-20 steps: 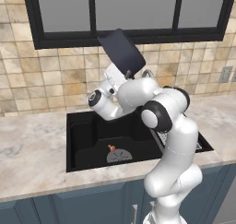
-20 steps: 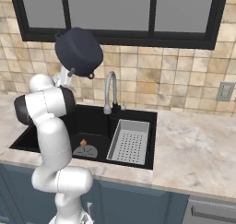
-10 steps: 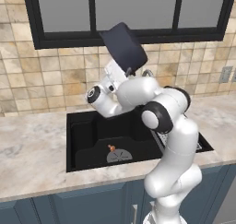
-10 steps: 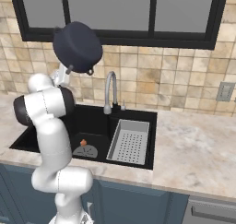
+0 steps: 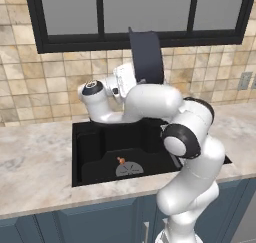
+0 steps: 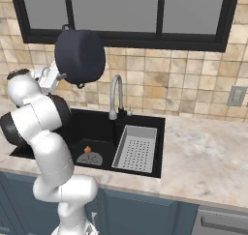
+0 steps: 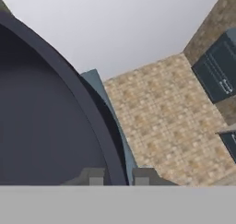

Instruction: Dump the mushroom from the pot into the sink. Then turn on the water and wash the mushroom. Then turn off the water and put the mushroom back in the pot.

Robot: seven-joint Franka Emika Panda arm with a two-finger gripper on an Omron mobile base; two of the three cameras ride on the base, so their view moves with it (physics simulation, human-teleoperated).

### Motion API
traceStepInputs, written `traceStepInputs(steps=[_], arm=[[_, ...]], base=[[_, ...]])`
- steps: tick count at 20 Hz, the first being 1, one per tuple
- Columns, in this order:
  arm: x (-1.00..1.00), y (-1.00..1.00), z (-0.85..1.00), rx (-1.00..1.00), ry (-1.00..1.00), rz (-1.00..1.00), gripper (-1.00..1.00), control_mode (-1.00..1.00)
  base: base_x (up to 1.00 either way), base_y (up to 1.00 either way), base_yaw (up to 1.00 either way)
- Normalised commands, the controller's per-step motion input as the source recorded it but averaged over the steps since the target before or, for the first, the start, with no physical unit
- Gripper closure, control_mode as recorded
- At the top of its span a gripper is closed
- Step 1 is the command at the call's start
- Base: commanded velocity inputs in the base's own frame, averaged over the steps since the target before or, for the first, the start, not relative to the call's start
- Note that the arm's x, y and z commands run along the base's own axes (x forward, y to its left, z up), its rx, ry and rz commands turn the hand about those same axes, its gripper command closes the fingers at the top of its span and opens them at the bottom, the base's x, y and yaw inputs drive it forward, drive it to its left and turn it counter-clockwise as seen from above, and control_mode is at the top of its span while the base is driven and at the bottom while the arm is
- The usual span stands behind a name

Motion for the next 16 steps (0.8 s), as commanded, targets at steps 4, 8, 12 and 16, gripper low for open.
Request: traceStepInputs(steps=[4, 8, 12, 16], arm=[[-0.61, 0.0, 0.03, 0.4, 0.0, 0.02, 1.0, -1.0], [-0.49, 0.0, 0.03, 0.39, 0.0, 0.08, 1.0, -1.0], [-0.45, 0.0, 0.0, 0.33, 0.0, 0.21, 1.0, -1.0], [-0.46, 0.0, 0.0, 0.29, 0.01, 0.28, 1.0, -1.0]], base=[[0.0, 0.0, 0.0], [0.0, 0.0, 0.0], [0.0, 0.0, 0.0], [0.0, 0.0, 0.0]])
